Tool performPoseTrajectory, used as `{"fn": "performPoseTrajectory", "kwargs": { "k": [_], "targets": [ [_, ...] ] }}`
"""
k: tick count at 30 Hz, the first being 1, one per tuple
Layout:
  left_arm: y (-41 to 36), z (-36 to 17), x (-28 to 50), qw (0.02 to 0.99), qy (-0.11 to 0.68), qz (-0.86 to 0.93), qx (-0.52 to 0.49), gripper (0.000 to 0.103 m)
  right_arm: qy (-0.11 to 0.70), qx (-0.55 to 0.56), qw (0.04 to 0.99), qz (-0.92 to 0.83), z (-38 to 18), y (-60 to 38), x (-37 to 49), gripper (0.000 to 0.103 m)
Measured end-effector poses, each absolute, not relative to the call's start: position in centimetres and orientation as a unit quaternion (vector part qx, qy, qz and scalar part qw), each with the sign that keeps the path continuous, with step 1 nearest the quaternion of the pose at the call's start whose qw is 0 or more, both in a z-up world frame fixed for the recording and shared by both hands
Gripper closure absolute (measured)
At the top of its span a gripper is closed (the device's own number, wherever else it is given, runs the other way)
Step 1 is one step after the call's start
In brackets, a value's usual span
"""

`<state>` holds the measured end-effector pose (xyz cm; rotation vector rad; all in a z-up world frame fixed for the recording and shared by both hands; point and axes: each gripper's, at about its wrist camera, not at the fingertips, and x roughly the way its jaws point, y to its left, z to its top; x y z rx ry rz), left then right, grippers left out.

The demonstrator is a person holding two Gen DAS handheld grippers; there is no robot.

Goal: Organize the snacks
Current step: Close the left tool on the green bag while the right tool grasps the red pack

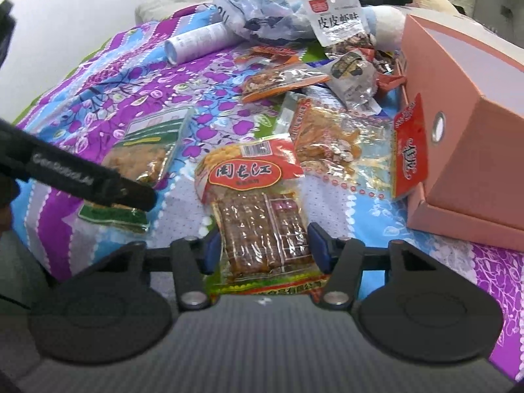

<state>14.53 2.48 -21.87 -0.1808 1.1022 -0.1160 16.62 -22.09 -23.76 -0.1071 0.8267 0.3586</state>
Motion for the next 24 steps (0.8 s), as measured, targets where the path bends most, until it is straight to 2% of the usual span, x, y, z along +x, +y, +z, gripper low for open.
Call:
{"fn": "performPoseTrajectory", "kwargs": {
  "k": [9,16,24],
  "targets": [
    [2.8,-20.8,14.2,0.847,0.515,-0.061,-0.117,0.046,0.395,-0.035,0.905,0.152,-22.8,-22.7,16.8,0.046],
    [2.2,-20.6,14.3,0.848,0.510,-0.068,-0.123,0.053,0.389,-0.030,0.911,0.135,-22.0,-23.6,17.0,0.046],
    [1.9,-18.9,15.2,0.855,0.495,-0.076,-0.135,0.054,0.378,-0.022,0.917,0.123,-20.4,-24.2,17.5,0.046]
  ]
}}
